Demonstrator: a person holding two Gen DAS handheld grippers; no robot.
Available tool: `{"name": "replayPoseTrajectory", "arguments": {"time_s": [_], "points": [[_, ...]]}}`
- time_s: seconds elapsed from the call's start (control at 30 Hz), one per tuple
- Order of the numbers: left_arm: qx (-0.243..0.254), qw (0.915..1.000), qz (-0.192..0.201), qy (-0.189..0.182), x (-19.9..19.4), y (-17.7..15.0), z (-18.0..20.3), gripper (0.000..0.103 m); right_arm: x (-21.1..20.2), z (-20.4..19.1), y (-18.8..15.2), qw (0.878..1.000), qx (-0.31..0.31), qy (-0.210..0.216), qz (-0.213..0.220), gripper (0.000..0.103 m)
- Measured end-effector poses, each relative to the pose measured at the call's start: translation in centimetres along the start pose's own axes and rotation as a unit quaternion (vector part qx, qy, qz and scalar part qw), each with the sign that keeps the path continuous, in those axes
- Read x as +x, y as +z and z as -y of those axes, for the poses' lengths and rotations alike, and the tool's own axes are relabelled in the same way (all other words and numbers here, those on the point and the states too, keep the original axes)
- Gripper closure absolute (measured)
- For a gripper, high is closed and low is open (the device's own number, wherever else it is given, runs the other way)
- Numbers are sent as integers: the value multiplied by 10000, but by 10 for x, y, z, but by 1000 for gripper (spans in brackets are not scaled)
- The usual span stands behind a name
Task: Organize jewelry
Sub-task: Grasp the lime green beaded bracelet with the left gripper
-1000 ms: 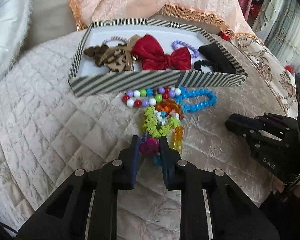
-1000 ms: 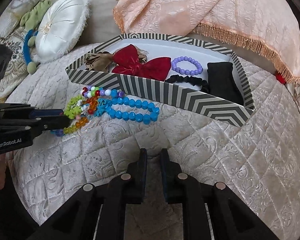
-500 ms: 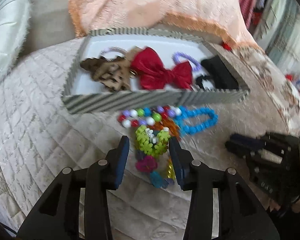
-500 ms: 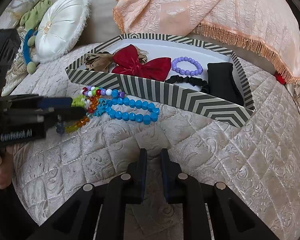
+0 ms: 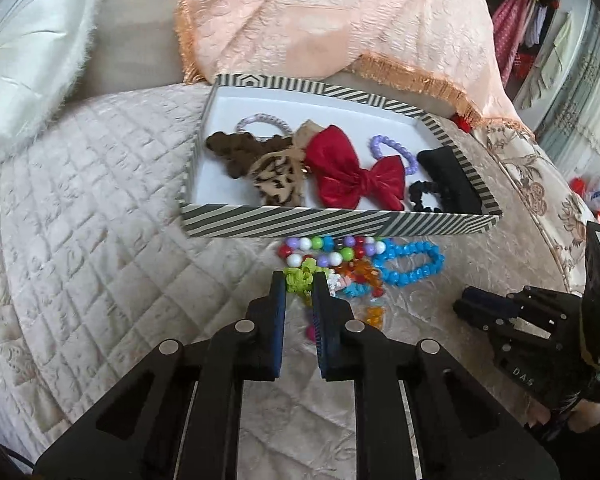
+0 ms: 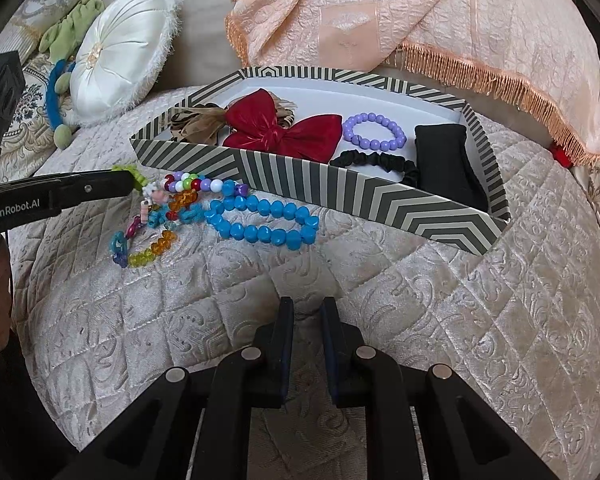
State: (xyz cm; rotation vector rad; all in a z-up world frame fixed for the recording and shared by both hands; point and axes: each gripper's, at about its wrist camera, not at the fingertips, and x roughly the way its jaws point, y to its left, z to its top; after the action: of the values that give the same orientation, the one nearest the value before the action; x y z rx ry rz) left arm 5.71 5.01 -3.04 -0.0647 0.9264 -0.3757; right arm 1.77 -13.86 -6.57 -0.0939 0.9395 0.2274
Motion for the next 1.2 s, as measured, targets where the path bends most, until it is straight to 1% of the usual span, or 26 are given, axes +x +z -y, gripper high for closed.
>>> {"name": "replayPoseTrajectory", "arguments": {"time_s": [0.07,0.13,0.23,0.3,0.37,0.43,0.5,0.6,0.67,0.73,0.8,0.87,0.93,1.07,1.2], "points": [[-52,10000,48,1,-6,0,-3,92,-2,3,4,9999,61,82,-113,90],[-89,9998,160,14,-14,3,-5,92,-8,10,9,9992,302,225,-111,90],[-227,9990,378,1,-29,9,-13,92,-21,21,16,9975,556,360,237,90],[-260,9982,530,93,-37,14,-17,92,-22,24,20,9964,648,444,309,90],[-239,9969,702,270,-45,18,-19,92,-20,25,23,9954,739,449,401,90],[-211,9961,760,397,-47,21,-20,92,-13,27,27,9943,879,461,398,89],[-225,9962,713,436,-44,21,-21,92,-7,29,30,9927,1052,482,351,89],[-302,9969,505,531,-34,20,-26,92,0,34,34,9883,1368,610,302,88],[-412,9966,452,548,-32,19,-31,92,5,35,35,9872,1474,557,239,87],[-527,9963,431,534,-31,19,-36,92,10,36,35,9870,1544,434,108,84],[-565,9962,422,508,-31,19,-37,92,18,38,33,9861,1610,412,-26,83],[-537,9963,406,533,-31,19,-35,92,18,38,32,9858,1630,405,11,82],[-518,9966,378,518,-29,19,-34,92,19,34,31,9882,1492,343,20,80],[-493,9971,299,500,-25,18,-32,92,20,26,26,9916,1275,166,129,80],[-506,9971,263,513,-23,18,-32,92,16,33,23,9880,1471,410,240,80]]}}
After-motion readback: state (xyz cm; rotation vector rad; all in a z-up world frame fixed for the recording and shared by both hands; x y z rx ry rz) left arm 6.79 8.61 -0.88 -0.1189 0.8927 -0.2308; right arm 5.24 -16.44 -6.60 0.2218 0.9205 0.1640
